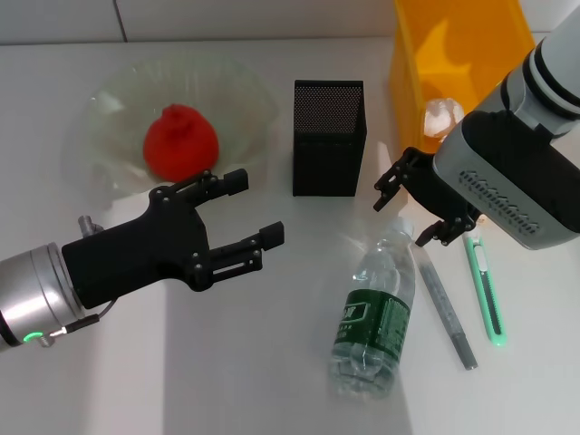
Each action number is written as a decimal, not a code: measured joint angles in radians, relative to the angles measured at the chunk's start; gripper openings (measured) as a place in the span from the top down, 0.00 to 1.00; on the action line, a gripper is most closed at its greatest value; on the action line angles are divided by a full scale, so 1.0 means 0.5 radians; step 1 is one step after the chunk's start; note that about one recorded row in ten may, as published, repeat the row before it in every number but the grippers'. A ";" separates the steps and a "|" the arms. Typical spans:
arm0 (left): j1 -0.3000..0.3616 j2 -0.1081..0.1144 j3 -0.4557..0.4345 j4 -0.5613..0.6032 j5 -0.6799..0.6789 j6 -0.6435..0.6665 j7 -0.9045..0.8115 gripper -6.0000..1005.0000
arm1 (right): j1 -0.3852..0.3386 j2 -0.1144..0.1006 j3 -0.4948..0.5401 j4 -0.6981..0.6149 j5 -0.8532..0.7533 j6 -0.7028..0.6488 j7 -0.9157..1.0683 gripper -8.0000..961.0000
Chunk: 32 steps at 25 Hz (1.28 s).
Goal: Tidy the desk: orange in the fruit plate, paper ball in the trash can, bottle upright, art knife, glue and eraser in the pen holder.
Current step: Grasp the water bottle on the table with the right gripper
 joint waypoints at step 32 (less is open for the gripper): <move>0.025 -0.003 0.027 -0.012 -0.012 0.000 0.000 0.20 | 0.011 0.010 -0.027 0.079 -0.024 0.068 -0.028 0.31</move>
